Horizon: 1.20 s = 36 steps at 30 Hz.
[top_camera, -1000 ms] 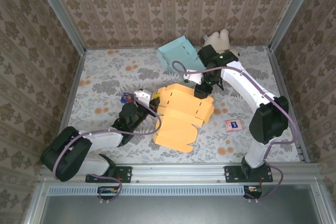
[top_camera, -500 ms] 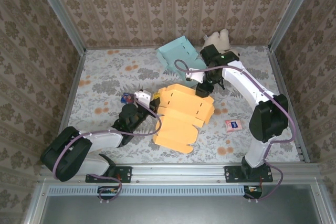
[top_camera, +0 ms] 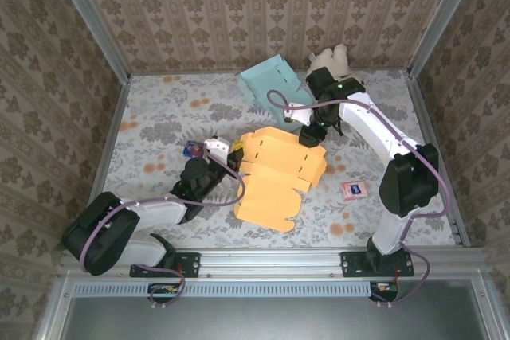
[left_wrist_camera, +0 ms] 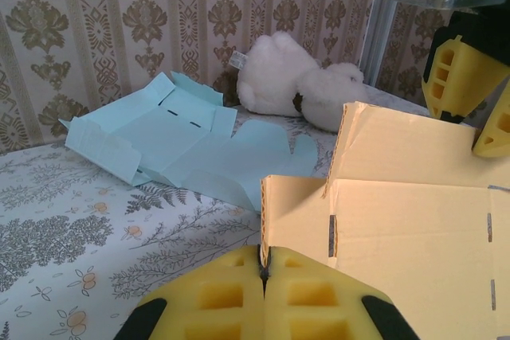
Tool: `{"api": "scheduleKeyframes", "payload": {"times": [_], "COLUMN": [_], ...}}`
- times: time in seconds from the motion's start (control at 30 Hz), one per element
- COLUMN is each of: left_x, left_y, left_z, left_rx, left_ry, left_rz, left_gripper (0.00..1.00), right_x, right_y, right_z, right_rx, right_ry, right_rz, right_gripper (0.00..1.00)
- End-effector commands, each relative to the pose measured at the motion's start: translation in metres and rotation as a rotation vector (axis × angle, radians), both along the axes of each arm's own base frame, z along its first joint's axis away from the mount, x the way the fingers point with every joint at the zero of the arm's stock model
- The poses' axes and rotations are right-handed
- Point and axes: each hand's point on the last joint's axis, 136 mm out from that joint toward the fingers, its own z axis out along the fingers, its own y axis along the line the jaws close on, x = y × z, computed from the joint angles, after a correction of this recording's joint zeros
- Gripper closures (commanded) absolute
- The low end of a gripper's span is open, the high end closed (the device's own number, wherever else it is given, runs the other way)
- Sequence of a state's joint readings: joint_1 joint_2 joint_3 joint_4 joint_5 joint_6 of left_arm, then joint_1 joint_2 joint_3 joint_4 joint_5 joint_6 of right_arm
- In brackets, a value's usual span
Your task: Fold the paper box
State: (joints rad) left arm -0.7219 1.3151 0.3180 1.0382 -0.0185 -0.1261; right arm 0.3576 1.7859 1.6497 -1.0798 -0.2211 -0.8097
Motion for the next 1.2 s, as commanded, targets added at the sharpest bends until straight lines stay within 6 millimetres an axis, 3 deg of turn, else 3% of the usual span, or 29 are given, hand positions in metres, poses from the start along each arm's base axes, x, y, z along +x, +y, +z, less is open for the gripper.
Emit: {"api": "scheduleKeyframes", "payload": {"times": [0.0, 0.7, 0.8, 0.93, 1.17], "left_x": [-0.004, -0.006, -0.006, -0.006, -0.002], "left_y": [-0.004, -0.004, -0.004, -0.003, 0.003], "left_z": [0.009, 0.01, 0.01, 0.009, 0.008], "left_rx": [-0.015, -0.023, -0.024, -0.021, -0.033], "left_ry": [-0.039, -0.044, -0.044, -0.042, -0.031], "left_rz": [-0.024, -0.026, -0.026, -0.023, 0.022], "left_gripper": [1.0, 1.0, 1.0, 1.0, 1.0], "right_x": [-0.01, -0.026, -0.028, -0.029, -0.03], "right_y": [0.003, 0.009, 0.009, 0.008, 0.01], "right_z": [-0.01, -0.013, -0.012, -0.012, -0.004], "right_rx": [0.016, 0.041, 0.04, 0.034, 0.042], "right_ry": [0.069, 0.137, 0.138, 0.138, 0.117], "right_rz": [0.02, 0.071, 0.078, 0.089, 0.103], "right_gripper": [0.62, 0.75, 0.81, 1.0, 1.0]}}
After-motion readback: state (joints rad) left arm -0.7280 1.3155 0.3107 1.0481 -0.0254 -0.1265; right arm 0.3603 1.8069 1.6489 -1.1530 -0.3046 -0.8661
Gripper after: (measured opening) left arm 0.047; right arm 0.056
